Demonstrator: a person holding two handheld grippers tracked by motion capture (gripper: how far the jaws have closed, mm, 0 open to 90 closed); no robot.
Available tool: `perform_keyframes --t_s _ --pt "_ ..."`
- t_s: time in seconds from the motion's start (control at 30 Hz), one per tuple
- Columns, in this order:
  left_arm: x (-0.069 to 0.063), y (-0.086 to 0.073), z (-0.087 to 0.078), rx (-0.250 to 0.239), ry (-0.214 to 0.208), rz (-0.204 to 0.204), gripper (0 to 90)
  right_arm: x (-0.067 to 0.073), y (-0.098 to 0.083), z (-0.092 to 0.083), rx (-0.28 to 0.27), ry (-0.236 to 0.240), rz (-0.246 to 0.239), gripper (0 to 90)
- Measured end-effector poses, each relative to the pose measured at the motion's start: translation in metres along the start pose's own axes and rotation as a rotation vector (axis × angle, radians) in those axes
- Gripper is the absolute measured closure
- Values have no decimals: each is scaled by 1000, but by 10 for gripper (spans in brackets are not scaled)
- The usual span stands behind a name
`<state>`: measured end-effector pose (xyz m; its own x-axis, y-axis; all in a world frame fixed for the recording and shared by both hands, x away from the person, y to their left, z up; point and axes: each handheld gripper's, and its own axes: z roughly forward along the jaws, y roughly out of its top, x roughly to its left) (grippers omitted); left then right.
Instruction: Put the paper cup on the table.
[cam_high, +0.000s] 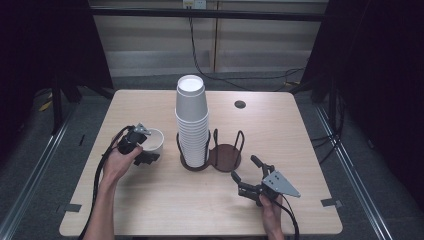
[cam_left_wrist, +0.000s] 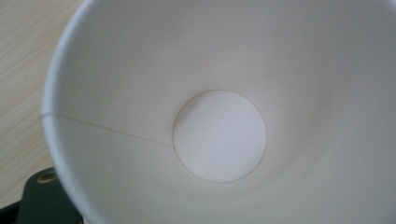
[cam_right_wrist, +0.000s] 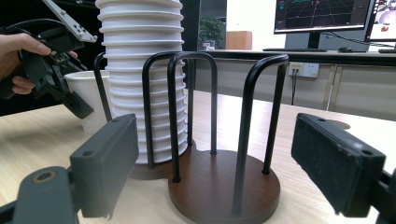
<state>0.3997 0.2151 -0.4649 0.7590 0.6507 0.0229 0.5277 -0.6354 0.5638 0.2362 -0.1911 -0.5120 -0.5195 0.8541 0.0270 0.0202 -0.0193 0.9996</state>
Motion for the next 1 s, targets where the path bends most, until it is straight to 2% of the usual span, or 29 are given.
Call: perform_keyframes --t_s 0.2,0.27,0.3,0.37,0.43,0.5,0.57,0.6,0.7,0.83,0.9,0.93,1.0 --pt "0 -10 2 -16 -12 -10 159 0 0 0 0 0 0 143" --pt "-1 -15 1 -57 -21 -26 159 0 0 0 0 0 0 143" --pt "-2 -18 1 -82 -29 -47 159 0 0 0 -1 0 -1 142" --pt "-3 -20 -1 -98 -25 -44 159 0 0 0 0 0 1 141" --pt "-3 -23 -4 -108 -30 -59 160 0 0 0 -1 0 -1 141" --pt "-3 -28 -7 -153 -26 -84 158 0 0 0 -1 0 -1 141" --pt "-3 -30 -9 -159 -5 -84 159 0 0 0 0 0 0 141" --pt "-4 -31 -10 -163 -7 -87 158 0 0 0 0 0 0 141" --pt "-5 -37 -15 -216 -7 -110 158 0 0 0 -1 0 -1 141" --pt "-9 -43 -20 -263 10 -112 158 0 0 0 0 0 0 142" --pt "-11 -45 -20 -286 14 -131 160 0 0 0 0 0 1 141" --pt "-12 -46 -22 -281 17 -128 158 0 0 0 0 0 0 141" --pt "-15 -47 -24 -313 13 -136 159 0 0 0 -1 0 -1 141"
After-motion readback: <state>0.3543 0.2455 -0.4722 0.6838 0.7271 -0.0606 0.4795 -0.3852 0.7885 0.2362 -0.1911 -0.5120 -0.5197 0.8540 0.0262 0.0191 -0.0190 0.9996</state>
